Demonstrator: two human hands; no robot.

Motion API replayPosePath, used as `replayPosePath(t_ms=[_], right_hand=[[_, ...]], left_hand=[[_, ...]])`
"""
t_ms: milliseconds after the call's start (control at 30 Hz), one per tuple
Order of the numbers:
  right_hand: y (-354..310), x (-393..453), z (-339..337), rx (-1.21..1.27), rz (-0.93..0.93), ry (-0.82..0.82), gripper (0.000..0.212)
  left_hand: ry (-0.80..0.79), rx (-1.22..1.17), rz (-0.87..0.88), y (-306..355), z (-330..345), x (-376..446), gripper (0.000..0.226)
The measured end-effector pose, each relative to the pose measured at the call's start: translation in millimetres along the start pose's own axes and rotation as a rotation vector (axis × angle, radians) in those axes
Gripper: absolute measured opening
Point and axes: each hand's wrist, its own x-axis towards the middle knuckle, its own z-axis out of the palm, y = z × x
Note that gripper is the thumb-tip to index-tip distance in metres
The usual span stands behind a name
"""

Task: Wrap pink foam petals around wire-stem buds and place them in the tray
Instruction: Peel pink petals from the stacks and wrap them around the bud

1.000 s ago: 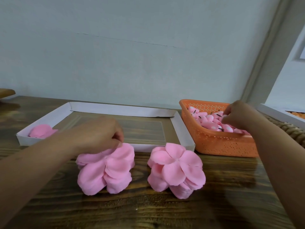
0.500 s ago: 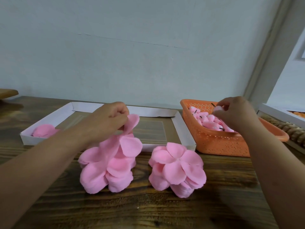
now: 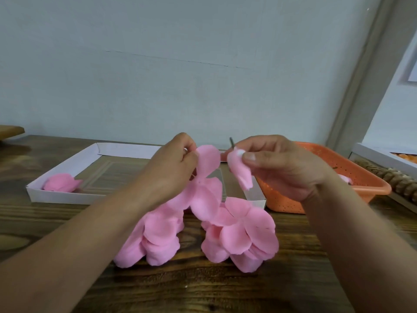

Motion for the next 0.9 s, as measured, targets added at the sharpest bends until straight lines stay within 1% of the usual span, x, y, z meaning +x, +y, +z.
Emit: replayPosePath(t_ms=[100,200,300,400,500,633,733,800,867,900], right_hand=[[7.0,3.8,10.5,0.037,0.014,-0.002,0.014],[11.2,6.3,15.8,0.055,0.034,0.027,0.021],[15.6,6.7,19.4,0.040,0.062,0.041,0.021],[18.8,8.5,19.4,-0.058,0.061,0.107,0.021],[20.5,10.7,18.0,-0.112,0.067,0.148,0.019],[25.3,13.4,11.8,-0.108,0.058,0.241,0.019],[29.7,16.2,11.0,-0.091,0.046,0.310,0.011],[31.2,17.8,11.8,-0.069,0.034,0.349,0.008],[31.9,19.2,11.7,-0.059,0.005,0.373,0.010],[32.0,19.6,11.6,-0.056,-0.011,0.374,0.011]], left_hand=[[-0.019,-0.113,-0.126,1.5,8.7,2.5,0.018],[-0.006,-0.257,-0.278,-0.2,14.8,4.8,0.020],[-0.021,-0.479,-0.420,-1.8,16.2,3.0,0.021],[-0.117,-0.755,-0.559,-2.6,16.7,-0.5,0.022],[-0.177,-0.870,-0.573,-2.8,17.5,-2.2,0.028],[-0.224,-0.920,-0.539,-1.5,17.6,-1.1,0.019],[-0.278,-0.975,-0.591,-0.5,18.3,-0.1,0.023],[-0.305,-1.058,-0.630,0.6,18.8,-0.3,0.028],[-0.339,-1.142,-0.673,0.6,19.4,-1.0,0.038],[-0.363,-1.161,-0.694,1.0,20.1,-1.7,0.036]])
